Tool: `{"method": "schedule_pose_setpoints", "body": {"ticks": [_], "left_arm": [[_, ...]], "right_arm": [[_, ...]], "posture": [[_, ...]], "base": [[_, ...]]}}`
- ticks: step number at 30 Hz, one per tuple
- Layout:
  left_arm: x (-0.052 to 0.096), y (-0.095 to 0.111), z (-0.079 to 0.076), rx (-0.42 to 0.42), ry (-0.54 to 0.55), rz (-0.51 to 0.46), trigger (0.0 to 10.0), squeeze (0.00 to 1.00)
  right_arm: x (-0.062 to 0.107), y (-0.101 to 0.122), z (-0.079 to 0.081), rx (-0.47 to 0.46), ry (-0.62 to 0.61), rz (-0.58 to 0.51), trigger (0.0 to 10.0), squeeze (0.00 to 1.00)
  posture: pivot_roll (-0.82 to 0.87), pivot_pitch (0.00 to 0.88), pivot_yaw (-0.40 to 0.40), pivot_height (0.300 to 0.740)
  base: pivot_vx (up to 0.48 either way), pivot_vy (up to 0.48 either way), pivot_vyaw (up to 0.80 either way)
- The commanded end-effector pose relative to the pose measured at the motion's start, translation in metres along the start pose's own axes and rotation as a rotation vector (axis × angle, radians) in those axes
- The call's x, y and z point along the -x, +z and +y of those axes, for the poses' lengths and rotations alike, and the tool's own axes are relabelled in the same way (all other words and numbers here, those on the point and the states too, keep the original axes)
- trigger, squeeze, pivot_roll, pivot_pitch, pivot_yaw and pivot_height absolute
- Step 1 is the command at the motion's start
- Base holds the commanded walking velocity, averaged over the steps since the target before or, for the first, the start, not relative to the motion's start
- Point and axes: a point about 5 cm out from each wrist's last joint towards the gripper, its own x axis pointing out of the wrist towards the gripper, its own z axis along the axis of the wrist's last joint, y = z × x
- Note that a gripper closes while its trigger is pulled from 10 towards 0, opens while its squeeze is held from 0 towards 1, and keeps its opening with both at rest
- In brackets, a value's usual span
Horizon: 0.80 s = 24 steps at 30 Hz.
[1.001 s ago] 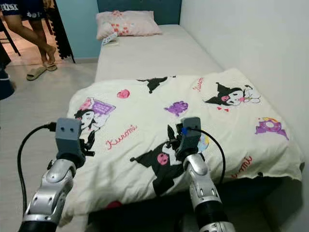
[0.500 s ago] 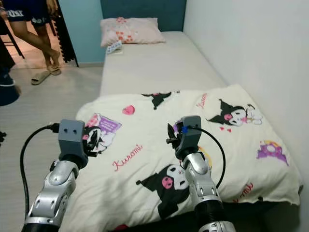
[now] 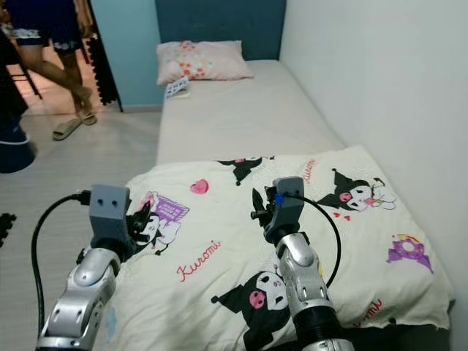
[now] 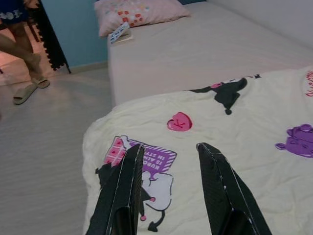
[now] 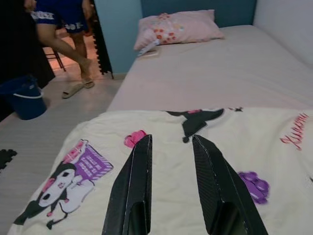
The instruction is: Clean up the room
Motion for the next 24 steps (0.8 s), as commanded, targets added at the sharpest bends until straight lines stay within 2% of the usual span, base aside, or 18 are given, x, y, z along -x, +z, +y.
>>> {"method": "schedule_pose_setpoints", "body": {"ticks": [1,7,8,17,21,24], "left_arm": [[0.002,-0.003,-0.002,0.0,-0.005,0.002,10.0,0.0],[0.004,-0.008,0.0,-0.013,0.01,0.01,10.0,0.0],[0.005,-0.01,0.001,-0.011,0.012,0.017,10.0,0.0],[0.007,-0.016,0.002,0.008,0.025,0.046,10.0,0.0],[0.008,-0.016,0.003,-0.004,0.034,0.057,10.0,0.0],[0.009,-0.014,0.005,0.001,0.042,0.047,10.0,0.0]], "right_arm": [[0.005,-0.01,0.002,0.002,0.011,0.032,10.0,0.0],[0.011,-0.028,0.002,0.063,0.015,0.118,10.0,0.0],[0.012,-0.032,0.002,0.108,0.017,0.135,10.0,0.0],[0.011,-0.034,0.005,0.092,0.037,0.138,10.0,0.0],[0.009,-0.032,0.008,0.086,0.064,0.131,10.0,0.0],[0.008,-0.031,0.011,0.118,0.094,0.128,10.0,0.0]], "posture": [[0.08,0.008,-0.057,0.74],[0.08,0.011,-0.066,0.74],[0.09,0.012,-0.068,0.74],[0.09,0.013,-0.07,0.74],[0.1,0.013,-0.079,0.74],[0.1,0.011,-0.082,0.74]], "base": [[0.0,0.0,0.0],[0.0,0.0,0.0],[0.0,0.0,0.0],[0.0,0.0,0.0],[0.0,-0.401,0.41],[0.0,-0.48,0.8]]}}
